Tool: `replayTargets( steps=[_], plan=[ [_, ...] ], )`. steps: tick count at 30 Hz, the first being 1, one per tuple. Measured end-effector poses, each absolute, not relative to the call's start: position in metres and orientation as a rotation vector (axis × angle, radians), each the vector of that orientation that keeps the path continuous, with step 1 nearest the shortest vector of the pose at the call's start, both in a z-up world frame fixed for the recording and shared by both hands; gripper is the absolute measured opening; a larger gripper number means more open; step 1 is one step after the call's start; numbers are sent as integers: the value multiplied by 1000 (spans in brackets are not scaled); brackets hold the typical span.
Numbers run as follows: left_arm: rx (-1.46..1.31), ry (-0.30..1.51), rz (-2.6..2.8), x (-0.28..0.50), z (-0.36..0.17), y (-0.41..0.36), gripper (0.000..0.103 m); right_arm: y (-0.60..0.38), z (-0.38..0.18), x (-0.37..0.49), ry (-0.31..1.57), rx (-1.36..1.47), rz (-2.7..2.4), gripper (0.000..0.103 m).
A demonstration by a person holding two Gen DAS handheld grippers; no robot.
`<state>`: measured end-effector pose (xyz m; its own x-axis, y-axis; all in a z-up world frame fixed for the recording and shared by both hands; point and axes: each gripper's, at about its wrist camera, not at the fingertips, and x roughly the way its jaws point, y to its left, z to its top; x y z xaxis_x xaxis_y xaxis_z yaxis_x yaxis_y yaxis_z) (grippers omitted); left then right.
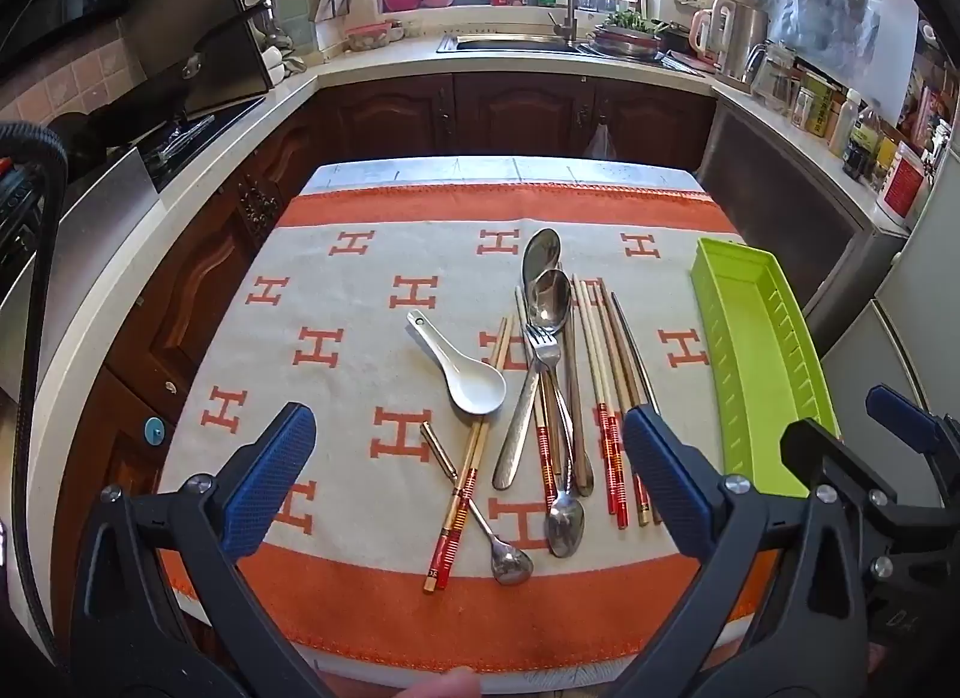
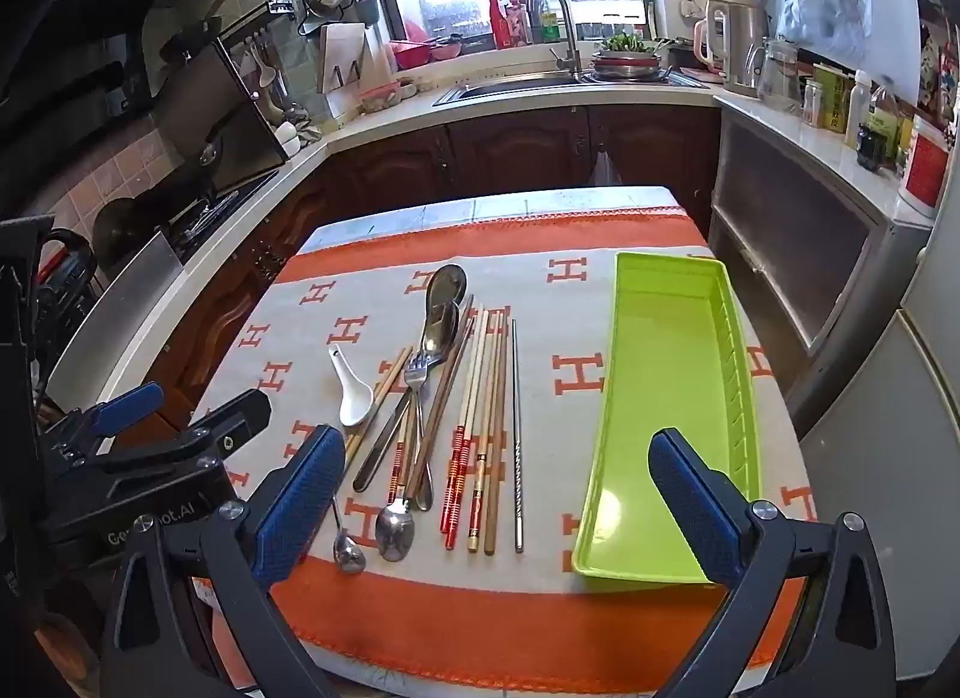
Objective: Organize utensils
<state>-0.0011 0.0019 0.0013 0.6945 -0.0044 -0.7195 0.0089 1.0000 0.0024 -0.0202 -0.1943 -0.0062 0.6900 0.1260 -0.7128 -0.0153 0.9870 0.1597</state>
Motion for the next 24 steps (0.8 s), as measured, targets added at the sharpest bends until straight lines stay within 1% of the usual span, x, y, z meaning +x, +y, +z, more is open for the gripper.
replayTargets(
  steps=[4, 6, 13, 24],
  plan=[
    [6, 811, -10, -6, -1, 0, 96, -188, -6, -23, 796, 101, 71, 103],
    [1, 837, -20, -2, 1, 2, 92, -189, -9, -19, 810, 110, 84, 103],
    [6, 857, -27, -2, 0, -10, 91, -196, -8, -21, 809, 131, 100, 103],
    [-23, 839, -34, -2, 1, -3, 90, -195, -12, -10, 825, 126, 103, 103]
  ],
)
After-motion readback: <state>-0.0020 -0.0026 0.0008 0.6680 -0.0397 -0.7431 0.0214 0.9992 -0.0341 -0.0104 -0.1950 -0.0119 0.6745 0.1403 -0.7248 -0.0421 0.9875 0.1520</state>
